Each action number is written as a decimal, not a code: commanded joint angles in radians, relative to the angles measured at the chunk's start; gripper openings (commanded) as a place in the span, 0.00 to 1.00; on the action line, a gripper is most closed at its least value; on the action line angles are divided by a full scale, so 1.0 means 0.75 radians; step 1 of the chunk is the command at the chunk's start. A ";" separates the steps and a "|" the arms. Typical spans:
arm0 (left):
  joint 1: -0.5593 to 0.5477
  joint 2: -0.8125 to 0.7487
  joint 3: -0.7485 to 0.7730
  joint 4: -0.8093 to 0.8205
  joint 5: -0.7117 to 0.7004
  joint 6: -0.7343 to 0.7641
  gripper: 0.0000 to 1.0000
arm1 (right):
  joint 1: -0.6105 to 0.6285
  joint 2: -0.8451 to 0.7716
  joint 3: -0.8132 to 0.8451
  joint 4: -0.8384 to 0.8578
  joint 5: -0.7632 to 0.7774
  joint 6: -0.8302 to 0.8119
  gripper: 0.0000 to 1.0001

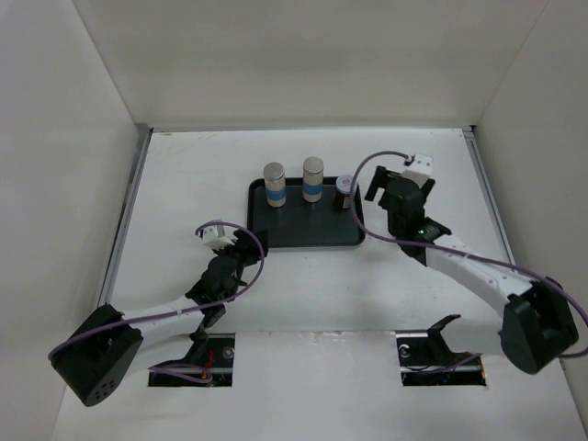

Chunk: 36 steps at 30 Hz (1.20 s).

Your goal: Organize the condiment bottles

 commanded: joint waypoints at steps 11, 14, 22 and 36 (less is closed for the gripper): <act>-0.012 -0.036 0.036 0.103 0.014 0.012 0.58 | -0.181 0.002 -0.184 -0.214 0.069 0.222 1.00; 0.007 -0.083 0.017 0.091 0.011 0.004 0.58 | -0.226 0.039 -0.186 -0.136 -0.005 0.225 0.90; 0.021 -0.073 0.021 0.077 0.005 -0.001 0.58 | -0.138 -0.128 -0.180 -0.075 0.068 0.119 0.56; 0.033 -0.009 0.036 0.091 0.007 -0.007 0.58 | 0.328 0.164 0.141 0.054 -0.093 0.131 0.56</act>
